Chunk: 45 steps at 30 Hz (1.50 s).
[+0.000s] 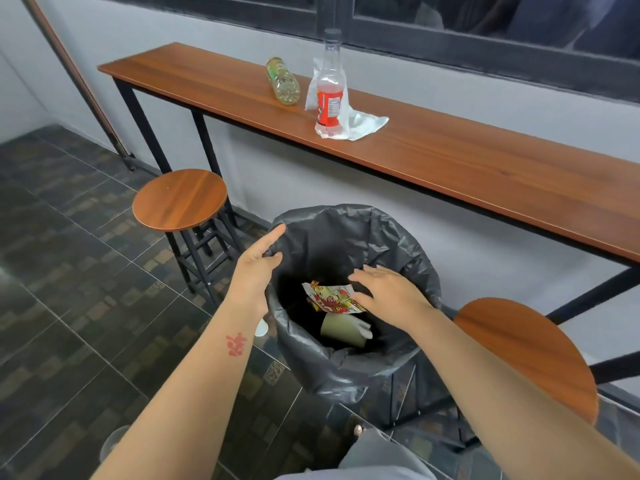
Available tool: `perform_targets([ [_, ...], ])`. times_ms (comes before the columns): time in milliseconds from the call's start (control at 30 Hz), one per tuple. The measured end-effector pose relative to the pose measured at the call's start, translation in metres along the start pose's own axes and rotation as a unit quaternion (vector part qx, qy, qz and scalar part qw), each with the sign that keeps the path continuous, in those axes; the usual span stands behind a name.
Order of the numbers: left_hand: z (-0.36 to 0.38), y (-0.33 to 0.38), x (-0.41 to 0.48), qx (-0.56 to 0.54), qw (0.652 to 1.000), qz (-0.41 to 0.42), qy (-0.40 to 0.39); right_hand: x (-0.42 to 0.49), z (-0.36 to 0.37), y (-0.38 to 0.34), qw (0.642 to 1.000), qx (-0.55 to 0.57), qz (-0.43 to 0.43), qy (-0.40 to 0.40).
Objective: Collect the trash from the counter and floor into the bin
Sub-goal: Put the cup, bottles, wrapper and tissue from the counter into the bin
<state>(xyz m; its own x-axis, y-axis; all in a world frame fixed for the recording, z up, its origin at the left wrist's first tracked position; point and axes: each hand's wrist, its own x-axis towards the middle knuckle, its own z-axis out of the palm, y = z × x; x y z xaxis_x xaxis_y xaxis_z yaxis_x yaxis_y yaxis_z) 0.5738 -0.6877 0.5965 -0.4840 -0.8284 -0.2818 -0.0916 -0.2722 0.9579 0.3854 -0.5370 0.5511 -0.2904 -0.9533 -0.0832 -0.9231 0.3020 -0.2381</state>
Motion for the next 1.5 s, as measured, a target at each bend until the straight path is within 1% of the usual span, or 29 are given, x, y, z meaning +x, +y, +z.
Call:
perform_targets([
  [67, -0.006, 0.001, 0.006, -0.007, 1.000, -0.009, 0.011, 0.009, -0.009, -0.008, 0.998, 0.017, -0.010, 0.057],
  [133, -0.012, 0.004, 0.014, -0.006, 0.999, -0.020, 0.027, 0.023, -0.018, -0.013, 0.991, 0.031, -0.025, 0.131],
  [233, -0.016, 0.010, 0.031, -0.017, 0.999, -0.031, 0.040, 0.052, -0.039, -0.016, 0.970, 0.049, -0.013, 0.236],
  [333, -0.019, 0.018, 0.048, -0.029, 0.998, -0.030, 0.043, 0.086, -0.067, -0.017, 0.944, 0.085, 0.010, 0.319],
  [433, -0.019, 0.032, 0.067, -0.056, 0.997, -0.030, 0.039, 0.123, -0.095, -0.013, 0.923, 0.119, 0.044, 0.364],
  [567, -0.019, 0.050, 0.097, -0.068, 0.996, -0.024, 0.052, 0.170, -0.127, -0.005, 0.896, 0.180, 0.097, 0.394],
  [633, -0.020, 0.058, 0.109, -0.061, 0.996, -0.017, 0.068, 0.192, -0.138, 0.001, 0.889, 0.201, 0.112, 0.397],
  [733, -0.021, 0.064, 0.122, -0.059, 0.996, -0.005, 0.070, 0.222, -0.146, 0.007, 0.889, 0.215, 0.131, 0.383],
  [800, -0.023, 0.065, 0.130, -0.063, 0.995, -0.004, 0.072, 0.241, -0.150, 0.010, 0.895, 0.215, 0.137, 0.366],
  [900, -0.030, 0.061, 0.143, -0.060, 0.996, -0.014, 0.066, 0.267, -0.152, 0.013, 0.907, 0.214, 0.166, 0.321],
  [1067, -0.045, 0.054, 0.160, -0.058, 0.997, -0.015, 0.051, 0.288, -0.149, 0.014, 0.923, 0.203, 0.190, 0.265],
  [1133, -0.048, 0.056, 0.164, -0.052, 0.997, -0.020, 0.047, 0.291, -0.145, 0.011, 0.920, 0.237, 0.189, 0.249],
  [1233, -0.052, 0.061, 0.168, -0.047, 0.998, -0.025, 0.041, 0.292, -0.143, 0.007, 0.901, 0.300, 0.194, 0.245],
  [1400, -0.055, 0.064, 0.173, -0.044, 0.998, -0.028, 0.027, 0.284, -0.142, 0.001, 0.890, 0.318, 0.188, 0.266],
  [1500, -0.056, 0.068, 0.172, -0.046, 0.998, -0.032, 0.035, 0.277, -0.139, -0.004, 0.887, 0.327, 0.181, 0.269],
])
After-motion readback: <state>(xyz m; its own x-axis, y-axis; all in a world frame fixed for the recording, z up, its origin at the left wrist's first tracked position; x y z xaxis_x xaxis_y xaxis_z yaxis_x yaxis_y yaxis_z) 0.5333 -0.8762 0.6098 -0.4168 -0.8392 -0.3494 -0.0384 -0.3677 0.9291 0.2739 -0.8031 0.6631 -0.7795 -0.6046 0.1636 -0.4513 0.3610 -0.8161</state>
